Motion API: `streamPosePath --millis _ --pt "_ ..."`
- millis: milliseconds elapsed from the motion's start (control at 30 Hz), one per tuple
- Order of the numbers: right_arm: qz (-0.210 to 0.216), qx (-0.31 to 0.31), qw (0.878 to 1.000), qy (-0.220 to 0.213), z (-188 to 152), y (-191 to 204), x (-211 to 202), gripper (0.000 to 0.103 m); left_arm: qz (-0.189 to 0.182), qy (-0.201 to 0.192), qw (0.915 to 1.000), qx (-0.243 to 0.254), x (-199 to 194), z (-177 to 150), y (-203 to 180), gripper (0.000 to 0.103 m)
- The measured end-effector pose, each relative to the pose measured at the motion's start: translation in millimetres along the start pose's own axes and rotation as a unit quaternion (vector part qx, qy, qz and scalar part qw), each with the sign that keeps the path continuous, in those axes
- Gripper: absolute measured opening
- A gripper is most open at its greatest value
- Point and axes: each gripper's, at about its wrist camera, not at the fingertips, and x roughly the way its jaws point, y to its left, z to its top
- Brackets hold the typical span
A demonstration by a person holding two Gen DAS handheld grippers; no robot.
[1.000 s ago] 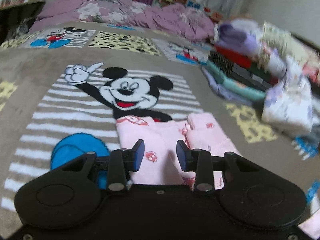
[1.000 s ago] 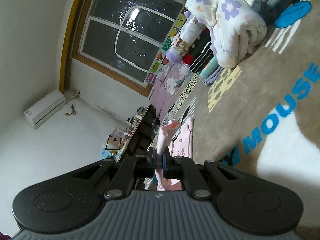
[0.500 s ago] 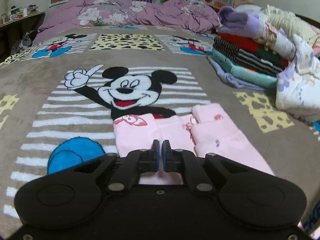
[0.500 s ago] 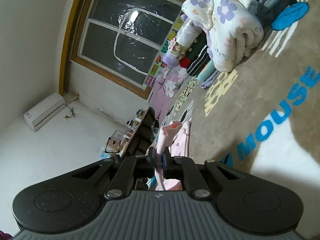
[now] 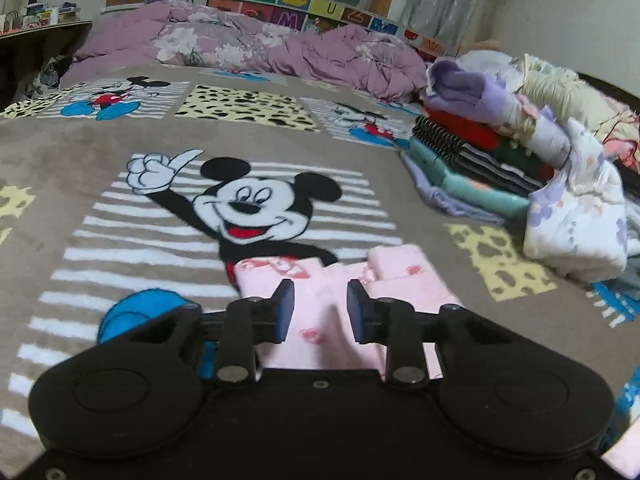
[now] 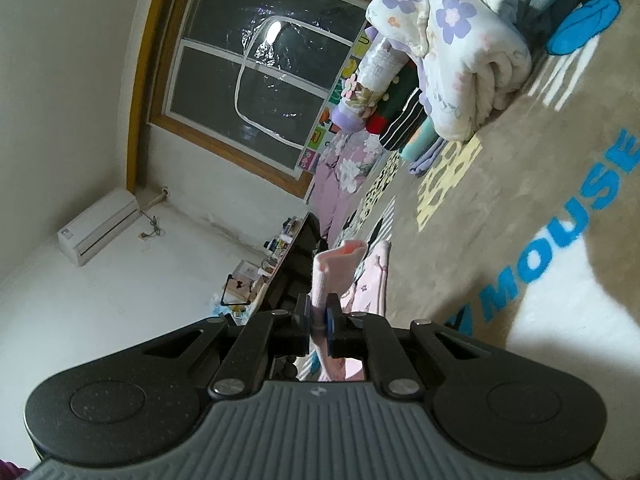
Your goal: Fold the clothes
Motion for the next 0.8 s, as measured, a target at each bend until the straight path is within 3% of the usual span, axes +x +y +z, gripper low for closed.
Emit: streamPosePath --millis 100,167,467,800 --pt "0.009 0.004 1.0 -0.001 0 0 -3 0.01 0.02 0.038 0.9988 0.026 20 -9 -2 0.026" --pt "0.009 0.006 1.0 -0.002 0 -1 -3 0.01 0.023 0.032 0.9986 0.034 17 -8 -6 0.027" --pt "-0.003 0.017 1.0 0.007 -1 -9 5 0.011 0.01 0.005 0.9971 0.075 -62 -17 -22 0.027" --pt "-0.023 0.0 1.0 0.003 -1 -6 5 0.011 -0.03 0.035 0.9929 0.11 -150 -102 -65 0.025"
